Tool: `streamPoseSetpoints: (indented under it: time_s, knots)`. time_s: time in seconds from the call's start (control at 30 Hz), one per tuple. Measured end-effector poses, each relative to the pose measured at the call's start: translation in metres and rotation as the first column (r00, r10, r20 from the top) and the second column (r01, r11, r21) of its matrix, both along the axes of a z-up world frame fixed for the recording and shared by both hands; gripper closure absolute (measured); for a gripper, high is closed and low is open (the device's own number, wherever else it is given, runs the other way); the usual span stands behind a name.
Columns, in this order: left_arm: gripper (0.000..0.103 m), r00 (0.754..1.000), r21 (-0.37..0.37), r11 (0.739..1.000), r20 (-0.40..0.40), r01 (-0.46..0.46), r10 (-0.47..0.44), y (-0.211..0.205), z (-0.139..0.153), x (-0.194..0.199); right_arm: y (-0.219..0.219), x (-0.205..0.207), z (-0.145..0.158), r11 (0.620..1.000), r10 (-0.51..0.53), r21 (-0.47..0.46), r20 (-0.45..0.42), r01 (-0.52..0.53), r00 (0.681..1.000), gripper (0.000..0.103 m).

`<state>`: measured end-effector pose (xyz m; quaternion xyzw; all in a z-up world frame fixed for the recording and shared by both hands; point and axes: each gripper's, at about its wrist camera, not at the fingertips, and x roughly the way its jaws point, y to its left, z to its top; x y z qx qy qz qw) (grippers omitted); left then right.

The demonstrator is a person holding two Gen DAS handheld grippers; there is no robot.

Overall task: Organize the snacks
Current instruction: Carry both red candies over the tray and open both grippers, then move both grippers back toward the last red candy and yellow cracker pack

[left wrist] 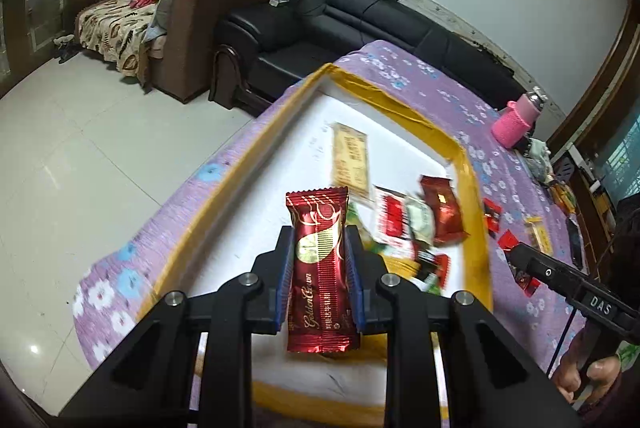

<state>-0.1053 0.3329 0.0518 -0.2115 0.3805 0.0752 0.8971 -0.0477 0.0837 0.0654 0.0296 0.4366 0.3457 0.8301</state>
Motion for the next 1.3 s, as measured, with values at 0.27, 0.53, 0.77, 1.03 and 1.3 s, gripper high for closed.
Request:
streamPoseSetpoints:
  time_s: [0.27,0.53,0.77,1.03,1.3]
  knots:
    - [0.077,1.0,-0.044,0.999,-0.015,0.001,-0.001,0.019,-0.01,0.009,0.075,0.012,-0.019,0.994,0.078,-0.071,-0.045,-0.081,0.996,0.076]
    - [0.067,1.0,-0.086,0.996,0.012,0.017,-0.016,0.021,-0.007,0.002,0.115,0.019,-0.026,0.986,0.113,-0.117,-0.049,-0.118,0.992,0.072]
    - [0.041,0.998,-0.046,0.999,0.065,0.004,-0.001,0.007,0.015,-0.019,0.103,0.014,-0.012,0.994,0.085,-0.059,-0.028,-0.086,0.996,0.065]
    - [0.016,0.989,0.16,0.985,0.144,-0.057,0.034,-0.049,0.049,-0.045,0.03,-0.046,0.026,1.0,0.004,-0.001,0.14,-0.004,0.99,0.054]
    - [0.015,0.988,0.286,0.958,0.15,0.005,-0.049,-0.111,0.065,-0.053,-0.05,-0.097,0.035,0.991,-0.135,0.049,0.243,0.127,0.961,0.05]
